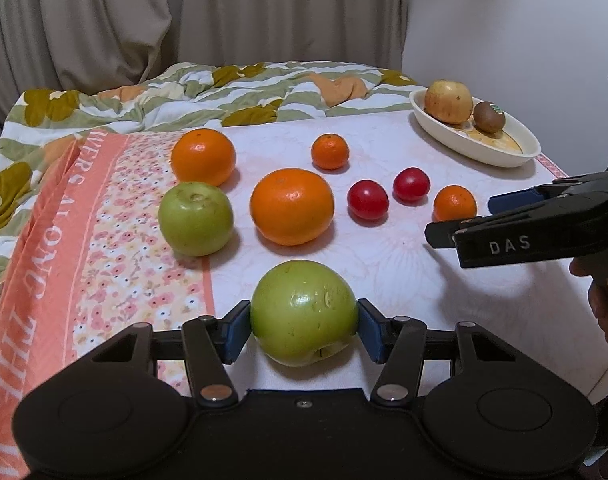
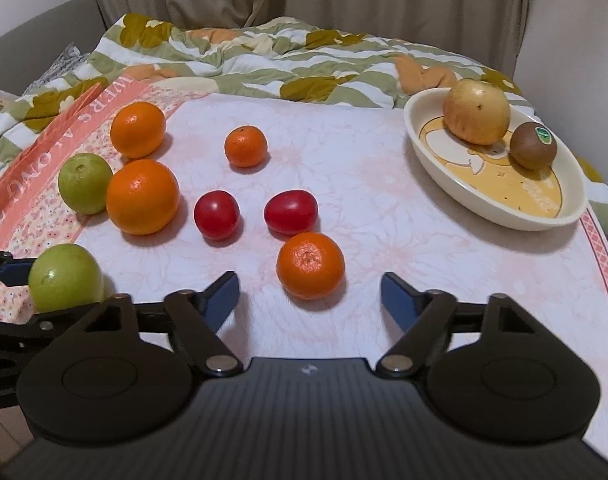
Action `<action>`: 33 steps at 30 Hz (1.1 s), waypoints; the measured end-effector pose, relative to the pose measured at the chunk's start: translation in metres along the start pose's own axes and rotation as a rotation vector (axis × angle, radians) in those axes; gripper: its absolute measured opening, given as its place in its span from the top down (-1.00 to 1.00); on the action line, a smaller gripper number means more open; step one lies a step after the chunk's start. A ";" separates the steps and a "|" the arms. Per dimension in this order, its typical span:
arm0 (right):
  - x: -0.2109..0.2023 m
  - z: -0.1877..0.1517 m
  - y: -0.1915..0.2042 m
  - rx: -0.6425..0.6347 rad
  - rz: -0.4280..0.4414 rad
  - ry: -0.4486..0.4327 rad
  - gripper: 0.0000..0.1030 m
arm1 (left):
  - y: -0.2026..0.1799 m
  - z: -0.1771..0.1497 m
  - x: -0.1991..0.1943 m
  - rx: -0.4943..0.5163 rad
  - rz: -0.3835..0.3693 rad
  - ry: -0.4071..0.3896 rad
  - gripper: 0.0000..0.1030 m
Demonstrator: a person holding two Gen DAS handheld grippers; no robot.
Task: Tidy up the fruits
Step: 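Grasp the green apple with the left tool while the right tool grasps a tangerine, then carry the green apple and tangerine to the white bowl with both tools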
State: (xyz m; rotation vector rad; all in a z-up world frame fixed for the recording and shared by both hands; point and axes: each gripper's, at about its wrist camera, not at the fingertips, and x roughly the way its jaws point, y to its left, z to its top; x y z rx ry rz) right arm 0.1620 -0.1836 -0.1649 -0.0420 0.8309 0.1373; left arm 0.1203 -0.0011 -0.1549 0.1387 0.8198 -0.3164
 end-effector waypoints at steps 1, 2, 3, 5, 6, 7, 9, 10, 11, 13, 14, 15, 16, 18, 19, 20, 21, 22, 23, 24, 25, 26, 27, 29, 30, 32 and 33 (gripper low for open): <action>0.001 0.000 0.001 -0.003 0.001 0.003 -0.62 | 0.001 0.000 -0.001 -0.005 0.003 0.002 -0.17; 0.003 0.001 0.001 -0.007 0.003 0.005 -0.59 | 0.003 -0.001 -0.001 -0.011 0.004 0.003 -0.17; 0.004 0.001 0.002 -0.010 0.004 0.007 -0.56 | 0.005 -0.001 -0.002 -0.017 0.007 0.005 -0.17; 0.005 0.001 0.002 -0.015 0.002 0.007 -0.48 | 0.008 -0.002 -0.003 -0.027 0.012 0.007 -0.17; 0.006 0.002 0.002 -0.015 0.001 0.007 -0.45 | 0.009 -0.002 -0.003 -0.031 0.014 0.007 -0.17; 0.006 0.001 0.002 -0.014 0.001 0.007 -0.43 | 0.011 -0.002 -0.004 -0.035 0.016 0.008 -0.17; 0.008 0.003 0.002 -0.011 -0.002 0.005 -0.32 | 0.012 -0.003 -0.005 -0.040 0.020 0.009 -0.17; 0.009 0.004 0.002 -0.012 -0.004 0.006 -0.20 | 0.013 -0.003 -0.005 -0.044 0.025 0.009 -0.17; 0.010 0.005 0.003 -0.013 -0.005 0.007 -0.09 | 0.014 -0.004 -0.006 -0.048 0.028 0.010 -0.17; 0.010 0.009 0.004 -0.018 -0.010 0.006 -0.02 | 0.017 -0.004 -0.007 -0.058 0.030 0.013 -0.17; 0.009 0.010 0.005 -0.017 -0.007 0.001 -0.02 | 0.019 -0.004 -0.008 -0.064 0.031 0.013 -0.17; 0.007 0.011 0.005 -0.016 -0.005 -0.005 -0.02 | 0.021 -0.004 -0.010 -0.069 0.031 0.012 -0.17; 0.005 0.012 0.006 -0.017 -0.004 -0.009 -0.02 | 0.022 -0.005 -0.012 -0.072 0.031 0.009 -0.17; 0.000 0.014 0.007 -0.013 -0.004 -0.015 -0.02 | 0.025 -0.004 -0.017 -0.076 0.030 -0.001 -0.17; -0.003 0.015 0.007 -0.011 -0.004 -0.019 -0.02 | 0.026 -0.003 -0.020 -0.077 0.029 -0.008 -0.17; -0.007 0.016 0.007 -0.009 -0.004 -0.023 -0.02 | 0.026 -0.002 -0.023 -0.076 0.029 -0.014 -0.17; -0.010 0.017 0.007 -0.006 -0.004 -0.027 -0.02 | 0.026 -0.001 -0.026 -0.075 0.029 -0.019 -0.17; -0.014 0.018 0.008 -0.004 -0.006 -0.033 -0.02 | 0.027 0.000 -0.029 -0.074 0.028 -0.026 -0.17; -0.019 0.019 0.008 -0.002 -0.008 -0.040 -0.02 | 0.027 0.001 -0.032 -0.074 0.027 -0.032 -0.17; -0.023 0.019 0.008 0.000 -0.010 -0.047 -0.02 | 0.027 0.002 -0.035 -0.074 0.024 -0.038 -0.17; -0.028 0.020 0.009 0.003 -0.011 -0.053 -0.02 | 0.027 0.004 -0.039 -0.073 0.021 -0.045 -0.17; -0.033 0.021 0.008 0.007 -0.012 -0.057 -0.02 | 0.026 0.005 -0.042 -0.073 0.018 -0.052 -0.17; -0.037 0.022 0.008 0.011 -0.013 -0.061 -0.02 | 0.026 0.007 -0.045 -0.072 0.015 -0.058 -0.17; -0.047 0.023 0.008 0.018 -0.017 -0.072 -0.02 | 0.024 0.010 -0.052 -0.068 0.009 -0.071 -0.17; -0.051 0.023 0.008 0.019 -0.020 -0.076 -0.02 | 0.022 0.013 -0.055 -0.064 0.005 -0.077 -0.17; -0.061 0.024 0.009 0.022 -0.028 -0.086 -0.02 | 0.020 0.017 -0.063 -0.054 -0.008 -0.094 -0.17; -0.067 0.023 0.008 0.025 -0.033 -0.092 -0.02 | 0.018 0.018 -0.066 -0.047 -0.013 -0.101 -0.17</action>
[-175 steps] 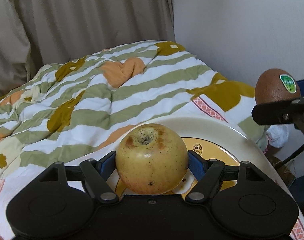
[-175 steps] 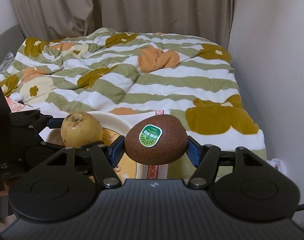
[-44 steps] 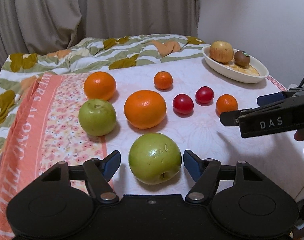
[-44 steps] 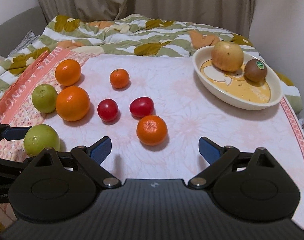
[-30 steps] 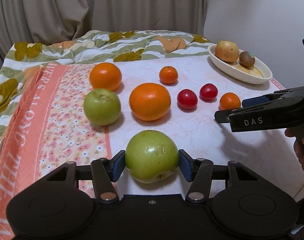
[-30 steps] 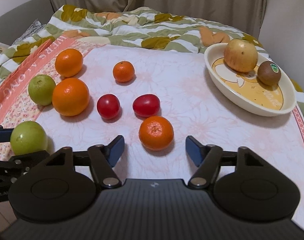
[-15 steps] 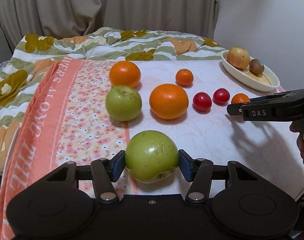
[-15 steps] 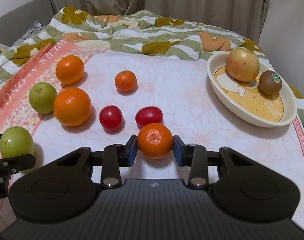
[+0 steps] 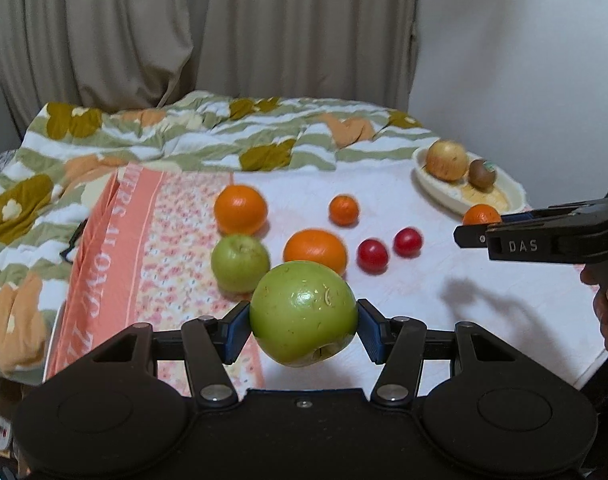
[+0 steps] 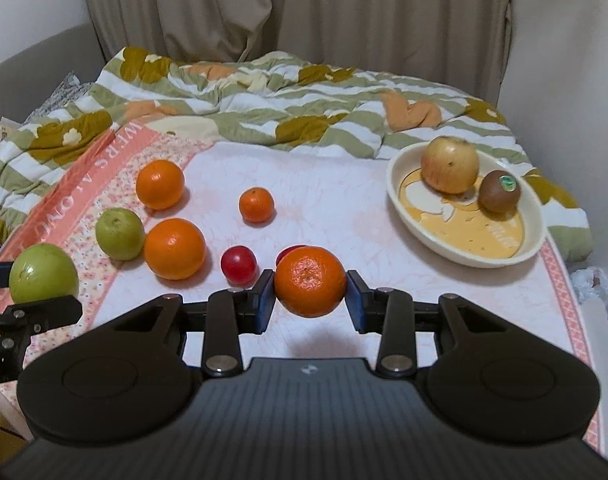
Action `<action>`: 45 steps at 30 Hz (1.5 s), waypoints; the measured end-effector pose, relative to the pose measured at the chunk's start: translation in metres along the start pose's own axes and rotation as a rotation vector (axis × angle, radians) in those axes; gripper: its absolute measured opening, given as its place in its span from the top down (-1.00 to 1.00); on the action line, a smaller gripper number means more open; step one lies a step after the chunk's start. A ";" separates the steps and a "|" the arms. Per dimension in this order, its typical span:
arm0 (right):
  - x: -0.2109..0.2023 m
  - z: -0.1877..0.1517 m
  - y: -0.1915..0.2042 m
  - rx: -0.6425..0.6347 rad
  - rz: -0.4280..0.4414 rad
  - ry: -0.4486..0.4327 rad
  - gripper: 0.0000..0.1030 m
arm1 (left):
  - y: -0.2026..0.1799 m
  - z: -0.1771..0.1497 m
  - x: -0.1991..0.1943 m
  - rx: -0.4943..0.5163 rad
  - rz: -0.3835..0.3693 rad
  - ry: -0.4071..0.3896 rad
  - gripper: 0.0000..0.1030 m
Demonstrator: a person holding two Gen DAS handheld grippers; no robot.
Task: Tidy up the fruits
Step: 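Carry the green apple and tangerine to the white bowl with both tools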
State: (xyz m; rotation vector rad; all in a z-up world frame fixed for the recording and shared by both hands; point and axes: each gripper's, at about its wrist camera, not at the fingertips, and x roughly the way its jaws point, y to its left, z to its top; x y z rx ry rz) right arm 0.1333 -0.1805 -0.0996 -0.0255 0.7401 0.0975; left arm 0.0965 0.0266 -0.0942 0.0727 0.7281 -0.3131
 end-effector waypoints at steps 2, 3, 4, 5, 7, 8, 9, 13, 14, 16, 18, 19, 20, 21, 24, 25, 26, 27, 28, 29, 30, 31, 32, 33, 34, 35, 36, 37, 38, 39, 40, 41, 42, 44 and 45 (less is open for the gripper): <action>-0.011 0.000 -0.002 0.009 -0.012 -0.009 -0.02 | -0.005 0.005 -0.006 0.012 -0.013 -0.016 -0.17; -0.016 0.000 -0.003 0.015 -0.018 -0.011 -0.02 | -0.007 0.008 -0.008 0.016 -0.021 -0.023 -0.17; -0.022 0.000 -0.005 0.023 -0.026 -0.013 -0.02 | -0.010 0.011 -0.010 0.019 -0.029 -0.029 -0.17; -0.027 0.000 -0.008 0.031 -0.033 -0.014 -0.02 | -0.012 0.015 -0.012 0.021 -0.039 -0.035 -0.17; -0.038 0.001 -0.015 0.050 -0.047 -0.013 -0.02 | -0.018 0.022 -0.015 0.028 -0.058 -0.049 -0.17; -0.042 0.001 -0.018 0.056 -0.050 -0.014 -0.02 | -0.022 0.025 -0.017 0.034 -0.065 -0.057 -0.17; -0.047 0.001 -0.023 0.061 -0.052 -0.015 -0.02 | -0.026 0.029 -0.019 0.041 -0.070 -0.066 -0.17; -0.065 0.001 -0.046 0.068 -0.066 -0.022 -0.02 | -0.046 0.043 -0.024 0.058 -0.077 -0.098 -0.17; -0.069 0.001 -0.054 0.070 -0.068 -0.022 -0.02 | -0.052 0.046 -0.024 0.058 -0.075 -0.105 -0.17; -0.075 0.001 -0.070 0.069 -0.072 -0.021 -0.02 | -0.063 0.051 -0.024 0.049 -0.067 -0.119 -0.17; -0.079 0.003 -0.085 0.060 -0.069 -0.017 -0.02 | -0.078 0.057 -0.023 0.036 -0.048 -0.130 -0.17; -0.079 0.004 -0.094 0.056 -0.065 -0.011 -0.02 | -0.085 0.060 -0.022 0.026 -0.035 -0.134 -0.17; -0.080 0.005 -0.102 0.051 -0.061 -0.007 -0.02 | -0.090 0.063 -0.022 0.013 -0.027 -0.137 -0.17; -0.080 0.006 -0.111 0.044 -0.056 -0.004 -0.02 | -0.097 0.066 -0.020 -0.003 -0.020 -0.139 -0.17; -0.080 0.010 -0.137 0.020 -0.039 -0.005 -0.02 | -0.118 0.075 -0.014 -0.028 0.005 -0.148 -0.17; -0.079 0.012 -0.146 0.012 -0.033 -0.006 -0.02 | -0.125 0.077 -0.013 -0.034 0.016 -0.153 -0.17; -0.078 0.013 -0.154 0.004 -0.026 -0.007 -0.02 | -0.130 0.080 -0.011 -0.041 0.024 -0.157 -0.17; -0.077 0.015 -0.163 -0.003 -0.019 -0.009 -0.02 | -0.137 0.083 -0.009 -0.050 0.033 -0.162 -0.17; -0.074 0.018 -0.172 -0.011 -0.012 -0.009 -0.02 | -0.144 0.086 -0.005 -0.061 0.039 -0.164 -0.17; -0.072 0.020 -0.180 -0.019 -0.005 -0.009 -0.02 | -0.150 0.090 -0.003 -0.068 0.045 -0.165 -0.17; -0.070 0.023 -0.186 -0.025 0.002 -0.010 -0.02 | -0.156 0.093 0.001 -0.073 0.050 -0.167 -0.17; -0.067 0.025 -0.194 -0.035 0.009 -0.012 -0.02 | -0.163 0.097 0.005 -0.078 0.055 -0.170 -0.17; -0.064 0.028 -0.201 -0.045 0.015 -0.014 -0.02 | -0.168 0.101 0.009 -0.080 0.059 -0.172 -0.17; -0.061 0.032 -0.207 -0.055 0.019 -0.016 -0.02 | -0.174 0.104 0.014 -0.079 0.064 -0.174 -0.17; -0.057 0.035 -0.212 -0.065 0.021 -0.018 -0.02 | -0.179 0.109 0.018 -0.078 0.069 -0.174 -0.17; -0.054 0.038 -0.217 -0.071 0.024 -0.018 -0.02 | -0.183 0.112 0.023 -0.077 0.070 -0.172 -0.17; -0.050 0.042 -0.221 -0.074 0.026 -0.017 -0.02 | -0.186 0.117 0.028 -0.075 0.068 -0.169 -0.17; -0.045 0.045 -0.226 -0.072 0.030 -0.017 -0.02 | -0.190 0.122 0.035 -0.073 0.066 -0.164 -0.17; -0.041 0.047 -0.230 -0.069 0.034 -0.017 -0.02 | -0.193 0.126 0.041 -0.069 0.065 -0.157 -0.17; -0.037 0.050 -0.233 -0.065 0.037 -0.015 -0.02 | -0.196 0.130 0.048 -0.063 0.064 -0.151 -0.17; -0.032 0.052 -0.238 -0.061 0.040 -0.014 -0.02 | -0.198 0.134 0.055 -0.057 0.063 -0.145 -0.17; -0.028 0.054 -0.241 -0.057 0.040 -0.012 -0.02 | -0.200 0.137 0.063 -0.050 0.061 -0.138 -0.17; -0.023 0.056 -0.244 -0.053 0.040 -0.011 -0.02 | -0.202 0.140 0.072 -0.043 0.057 -0.130 -0.17; -0.013 0.060 -0.249 -0.045 0.036 -0.008 -0.02 | -0.204 0.146 0.089 -0.027 0.046 -0.113 -0.17; -0.008 0.062 -0.251 -0.041 0.031 -0.004 -0.02 | -0.206 0.148 0.099 -0.018 0.040 -0.102 -0.17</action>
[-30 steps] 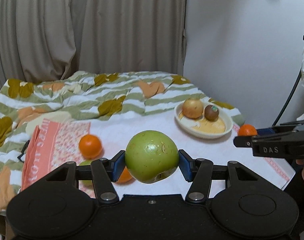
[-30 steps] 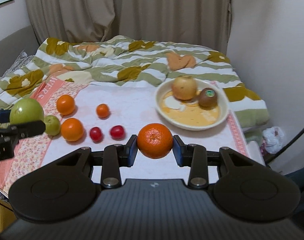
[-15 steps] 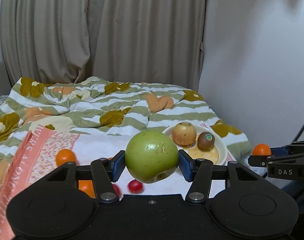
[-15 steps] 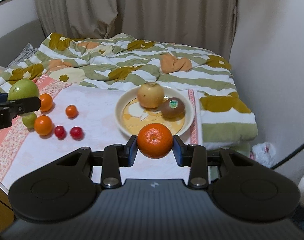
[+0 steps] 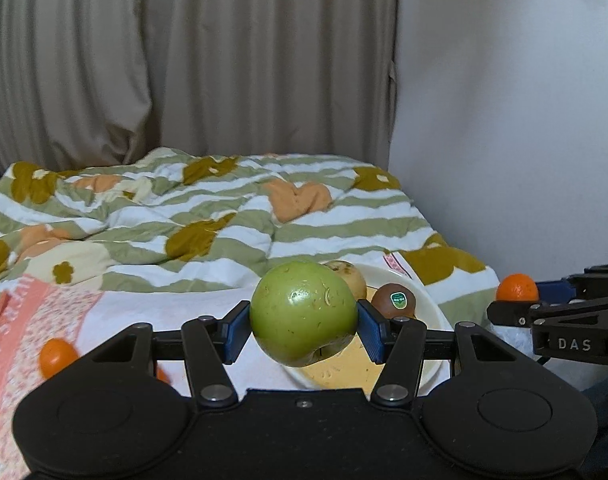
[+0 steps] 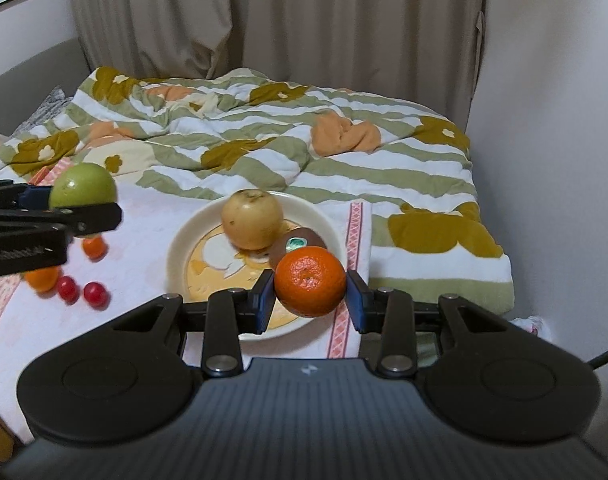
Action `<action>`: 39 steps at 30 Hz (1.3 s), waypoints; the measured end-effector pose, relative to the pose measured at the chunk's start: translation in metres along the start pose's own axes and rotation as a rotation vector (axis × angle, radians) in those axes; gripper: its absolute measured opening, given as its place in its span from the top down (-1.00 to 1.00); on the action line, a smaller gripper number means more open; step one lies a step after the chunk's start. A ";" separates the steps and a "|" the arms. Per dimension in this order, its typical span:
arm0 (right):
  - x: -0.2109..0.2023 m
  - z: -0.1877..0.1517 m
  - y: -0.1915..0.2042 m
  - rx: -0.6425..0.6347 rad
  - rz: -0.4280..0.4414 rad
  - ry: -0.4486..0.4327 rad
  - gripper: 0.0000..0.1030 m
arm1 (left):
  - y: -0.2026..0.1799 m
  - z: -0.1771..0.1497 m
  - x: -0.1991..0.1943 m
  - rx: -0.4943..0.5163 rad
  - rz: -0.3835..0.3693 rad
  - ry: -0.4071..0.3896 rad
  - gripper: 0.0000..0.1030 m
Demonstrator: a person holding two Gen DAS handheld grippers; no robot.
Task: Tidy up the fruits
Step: 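Carry the green apple and tangerine to the white bowl with both tools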
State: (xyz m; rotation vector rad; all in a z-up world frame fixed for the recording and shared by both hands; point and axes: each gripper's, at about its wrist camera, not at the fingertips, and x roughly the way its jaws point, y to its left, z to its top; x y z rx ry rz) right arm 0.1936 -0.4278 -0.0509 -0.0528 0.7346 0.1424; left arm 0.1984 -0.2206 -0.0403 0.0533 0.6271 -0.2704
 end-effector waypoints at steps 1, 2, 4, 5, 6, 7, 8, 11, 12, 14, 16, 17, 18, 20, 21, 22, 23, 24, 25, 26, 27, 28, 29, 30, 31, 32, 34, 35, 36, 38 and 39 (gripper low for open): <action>0.005 0.002 -0.002 0.006 -0.005 0.007 -0.02 | -0.001 0.001 0.010 0.008 -0.008 0.012 -0.17; 0.010 0.003 -0.004 0.014 -0.007 0.013 -0.02 | -0.003 0.002 0.019 0.016 -0.013 0.024 -0.17; 0.020 0.005 -0.009 0.040 -0.003 0.024 -0.02 | -0.006 0.003 0.038 0.035 -0.027 0.059 -0.17; 0.025 0.005 -0.011 0.051 -0.004 0.030 -0.02 | -0.007 0.003 0.046 0.044 -0.032 0.072 -0.17; 0.030 0.004 -0.013 0.060 -0.005 0.038 -0.02 | -0.008 0.002 0.055 0.057 -0.036 0.087 -0.17; 0.035 0.005 -0.016 0.070 -0.005 0.047 -0.02 | -0.010 0.001 0.064 0.072 -0.038 0.104 -0.17; 0.039 0.005 -0.017 0.078 -0.006 0.054 -0.02 | -0.011 -0.001 0.071 0.082 -0.039 0.119 -0.17; 0.049 0.006 -0.021 0.092 -0.015 0.070 -0.02 | -0.012 -0.005 0.093 0.105 -0.051 0.168 -0.17; 0.052 0.005 -0.023 0.095 -0.016 0.074 -0.02 | -0.013 -0.007 0.099 0.116 -0.054 0.181 -0.17; 0.058 0.005 -0.025 0.102 -0.021 0.087 -0.02 | -0.016 -0.010 0.109 0.146 -0.058 0.202 -0.17; 0.062 0.004 -0.027 0.108 -0.025 0.099 -0.02 | -0.020 -0.013 0.120 0.182 -0.058 0.228 -0.17; 0.064 0.004 -0.027 0.109 -0.027 0.103 -0.02 | -0.021 -0.014 0.125 0.194 -0.057 0.241 -0.17; 0.066 0.003 -0.027 0.109 -0.030 0.105 -0.02 | -0.023 -0.015 0.129 0.203 -0.059 0.252 -0.17; 0.069 0.003 -0.029 0.113 -0.034 0.110 -0.02 | -0.024 -0.018 0.135 0.216 -0.064 0.267 -0.17; 0.071 0.003 -0.029 0.116 -0.035 0.113 -0.02 | -0.025 -0.018 0.137 0.222 -0.064 0.274 -0.17; 0.072 0.002 -0.030 0.120 -0.036 0.117 -0.02 | -0.026 -0.020 0.139 0.228 -0.064 0.280 -0.17; 0.073 0.002 -0.030 0.122 -0.037 0.119 -0.02 | -0.027 -0.020 0.141 0.233 -0.063 0.286 -0.17; 0.074 0.002 -0.031 0.125 -0.037 0.120 -0.02 | -0.027 -0.021 0.143 0.235 -0.063 0.291 -0.17; 0.075 0.002 -0.031 0.127 -0.038 0.121 -0.02 | -0.027 -0.021 0.144 0.234 -0.063 0.296 -0.18; 0.075 0.002 -0.031 0.128 -0.039 0.121 -0.02 | -0.027 -0.021 0.145 0.229 -0.061 0.299 -0.22; 0.075 0.002 -0.032 0.130 -0.039 0.121 -0.02 | -0.027 -0.020 0.143 0.229 -0.058 0.288 -0.30; 0.075 0.002 -0.032 0.133 -0.039 0.120 -0.02 | -0.026 -0.020 0.140 0.230 -0.057 0.268 -0.65; 0.074 0.003 -0.033 0.135 -0.040 0.119 -0.02 | -0.026 -0.018 0.136 0.228 -0.057 0.250 -0.93; 0.074 0.003 -0.033 0.136 -0.041 0.117 -0.02 | -0.026 -0.017 0.132 0.224 -0.057 0.229 -0.99; 0.073 0.004 -0.033 0.137 -0.042 0.115 -0.02 | -0.025 -0.016 0.128 0.223 -0.061 0.214 -0.99; 0.072 0.005 -0.033 0.136 -0.042 0.113 -0.02 | -0.024 -0.014 0.125 0.224 -0.064 0.209 -0.99; 0.071 0.006 -0.034 0.132 -0.041 0.110 -0.02 | -0.021 -0.012 0.115 0.215 -0.044 0.194 -0.99; 0.070 0.006 -0.033 0.129 -0.040 0.110 -0.02 | -0.019 -0.011 0.110 0.204 -0.034 0.179 -0.99; 0.069 0.006 -0.033 0.125 -0.038 0.110 -0.02 | -0.017 -0.010 0.104 0.188 -0.031 0.167 -0.99; 0.069 0.007 -0.032 0.116 -0.032 0.109 -0.02 | -0.009 -0.007 0.092 0.147 -0.027 0.151 -1.00; 0.069 0.007 -0.031 0.112 -0.028 0.109 -0.02 | -0.006 -0.007 0.087 0.133 -0.024 0.147 -1.00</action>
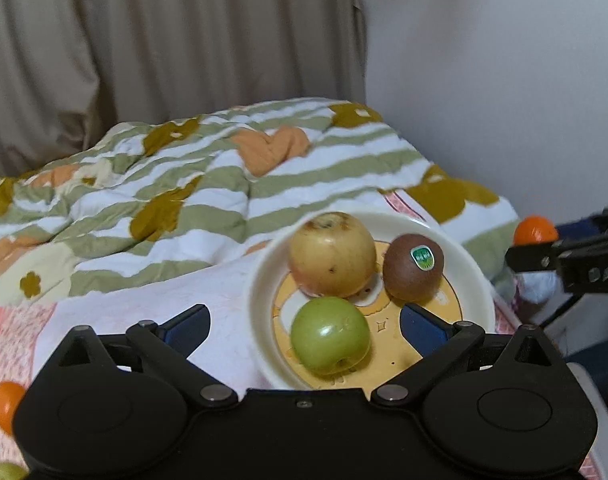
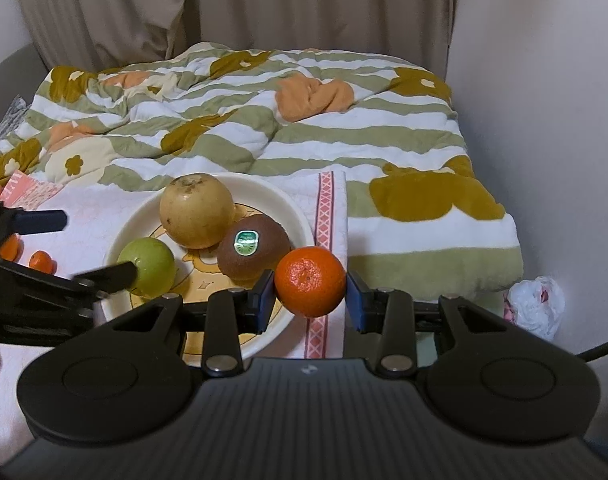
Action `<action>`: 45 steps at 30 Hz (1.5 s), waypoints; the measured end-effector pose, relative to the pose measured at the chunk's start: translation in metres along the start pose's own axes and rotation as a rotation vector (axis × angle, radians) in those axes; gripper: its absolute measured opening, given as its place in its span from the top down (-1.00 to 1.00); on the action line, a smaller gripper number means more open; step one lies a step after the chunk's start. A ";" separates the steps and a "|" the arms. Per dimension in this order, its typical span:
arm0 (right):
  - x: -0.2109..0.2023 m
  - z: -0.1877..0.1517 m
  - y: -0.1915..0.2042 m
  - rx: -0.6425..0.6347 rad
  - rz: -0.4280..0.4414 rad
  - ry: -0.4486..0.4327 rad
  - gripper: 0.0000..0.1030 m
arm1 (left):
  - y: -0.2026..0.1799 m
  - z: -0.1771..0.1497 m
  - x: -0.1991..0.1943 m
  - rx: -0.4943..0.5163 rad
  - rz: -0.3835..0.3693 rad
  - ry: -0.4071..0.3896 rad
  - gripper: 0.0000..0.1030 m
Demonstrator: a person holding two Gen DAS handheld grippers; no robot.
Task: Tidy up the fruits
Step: 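Carry the green apple and tangerine to the white bowl with both tools, then release the apple and tangerine into the bowl, opening both tools, then withdraw both tools from the bowl back over the remaining fruits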
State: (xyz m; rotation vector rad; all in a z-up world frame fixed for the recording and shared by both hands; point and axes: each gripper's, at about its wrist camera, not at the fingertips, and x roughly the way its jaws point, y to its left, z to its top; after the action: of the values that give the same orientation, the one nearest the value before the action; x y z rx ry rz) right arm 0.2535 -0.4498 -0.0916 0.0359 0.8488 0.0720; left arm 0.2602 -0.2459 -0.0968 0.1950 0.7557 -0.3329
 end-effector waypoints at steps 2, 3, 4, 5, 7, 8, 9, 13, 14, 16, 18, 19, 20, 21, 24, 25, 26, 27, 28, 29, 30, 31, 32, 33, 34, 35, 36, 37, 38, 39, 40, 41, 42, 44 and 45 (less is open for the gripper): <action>0.001 0.001 0.003 -0.012 0.011 0.001 -0.02 | 0.005 -0.001 -0.008 -0.015 0.012 -0.004 -1.00; 0.001 0.001 0.005 -0.020 0.017 0.000 -0.02 | 0.007 -0.002 -0.013 -0.021 0.023 -0.005 -1.00; 0.001 0.001 0.007 -0.028 0.023 0.000 -0.02 | 0.009 -0.003 -0.017 -0.027 0.032 -0.004 -1.00; 0.001 0.002 0.009 -0.037 0.029 -0.001 -0.02 | 0.010 -0.004 -0.021 -0.034 0.039 -0.005 -1.00; 0.002 0.003 0.014 -0.057 0.042 -0.001 -0.02 | 0.015 -0.007 -0.028 -0.053 0.051 -0.008 -1.00; 0.003 0.003 0.016 -0.068 0.049 0.000 -0.02 | 0.018 -0.008 -0.031 -0.062 0.056 -0.008 -1.00; 0.004 0.003 0.019 -0.079 0.056 0.001 -0.02 | 0.020 -0.010 -0.034 -0.071 0.062 -0.008 -1.00; 0.011 0.002 0.032 -0.128 0.081 0.004 -0.02 | 0.028 -0.017 -0.045 -0.104 0.090 -0.006 -1.00; 0.014 0.001 0.035 -0.142 0.084 0.006 -0.02 | 0.030 -0.019 -0.047 -0.113 0.093 -0.005 -1.00; 0.021 -0.002 0.041 -0.163 0.094 0.017 -0.02 | 0.033 -0.021 -0.052 -0.129 0.097 -0.009 -1.00; 0.028 -0.006 0.046 -0.190 0.112 0.015 -0.02 | 0.033 -0.023 -0.057 -0.138 0.101 -0.019 -1.00; 0.032 -0.008 0.049 -0.209 0.115 0.013 -0.02 | 0.033 -0.023 -0.059 -0.141 0.104 -0.022 -1.00; 0.036 -0.011 0.053 -0.225 0.116 0.014 -0.02 | 0.033 -0.024 -0.061 -0.142 0.106 -0.024 -1.00; 0.040 -0.013 0.056 -0.236 0.116 0.018 -0.02 | 0.033 -0.026 -0.063 -0.144 0.109 -0.027 -1.00; 0.052 -0.018 0.062 -0.251 0.125 0.035 -0.03 | 0.034 -0.032 -0.067 -0.149 0.115 -0.024 -1.00; 0.055 -0.020 0.064 -0.253 0.126 0.040 -0.03 | 0.034 -0.034 -0.068 -0.150 0.116 -0.024 -1.00; 0.058 -0.021 0.065 -0.256 0.128 0.042 -0.03 | 0.035 -0.035 -0.070 -0.151 0.120 -0.024 -1.00; 0.059 -0.022 0.066 -0.258 0.129 0.043 -0.03 | 0.035 -0.037 -0.072 -0.152 0.123 -0.022 -1.00; 0.061 -0.023 0.067 -0.260 0.129 0.044 -0.03 | 0.036 -0.039 -0.073 -0.154 0.125 -0.020 -1.00; 0.062 -0.024 0.068 -0.262 0.128 0.043 -0.03 | 0.037 -0.041 -0.074 -0.157 0.127 -0.020 -1.00; 0.062 -0.024 0.069 -0.263 0.125 0.041 -0.04 | 0.038 -0.042 -0.075 -0.160 0.128 -0.019 -1.00; 0.062 -0.024 0.069 -0.263 0.120 0.034 -0.13 | 0.038 -0.043 -0.076 -0.162 0.130 -0.018 -1.00; 0.061 -0.024 0.070 -0.266 0.109 0.031 -0.19 | 0.039 -0.044 -0.077 -0.163 0.133 -0.017 -1.00; 0.059 -0.025 0.070 -0.271 0.104 0.031 -0.49 | 0.038 -0.045 -0.078 -0.162 0.137 -0.017 -1.00; 0.055 -0.025 0.071 -0.277 0.099 0.026 -0.83 | 0.038 -0.045 -0.080 -0.161 0.142 -0.019 -1.00; 0.050 -0.025 0.071 -0.277 0.088 0.008 -0.98 | 0.037 -0.045 -0.081 -0.160 0.143 -0.021 -1.00; 0.044 -0.027 0.070 -0.275 0.079 -0.020 -1.00 | 0.036 -0.046 -0.083 -0.160 0.142 -0.024 -1.00; 0.039 -0.028 0.069 -0.274 0.082 -0.038 -1.00 | 0.036 -0.047 -0.085 -0.163 0.141 -0.029 -1.00; 0.034 -0.028 0.068 -0.272 0.091 -0.047 -1.00 | 0.036 -0.047 -0.087 -0.165 0.140 -0.033 -1.00; 0.030 -0.028 0.066 -0.270 0.097 -0.050 -1.00 | 0.036 -0.048 -0.089 -0.167 0.140 -0.037 -1.00; 0.026 -0.029 0.066 -0.266 0.096 -0.052 -1.00 | 0.034 -0.048 -0.092 -0.169 0.140 -0.042 -1.00; 0.021 -0.029 0.065 -0.263 0.094 -0.055 -1.00 | 0.034 -0.048 -0.094 -0.168 0.140 -0.046 -1.00; 0.017 -0.029 0.064 -0.261 0.094 -0.061 -1.00 | 0.032 -0.049 -0.097 -0.167 0.140 -0.051 -1.00; 0.006 -0.029 0.062 -0.251 0.098 -0.076 -1.00 | 0.029 -0.048 -0.104 -0.164 0.142 -0.066 -1.00; 0.001 -0.029 0.061 -0.246 0.097 -0.083 -1.00 | 0.027 -0.048 -0.108 -0.162 0.143 -0.076 -1.00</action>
State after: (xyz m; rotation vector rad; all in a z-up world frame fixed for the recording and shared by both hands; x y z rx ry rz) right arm 0.2290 -0.3893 -0.1080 -0.1496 0.7506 0.2641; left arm 0.1659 -0.1820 -0.0542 0.0823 0.6865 -0.1415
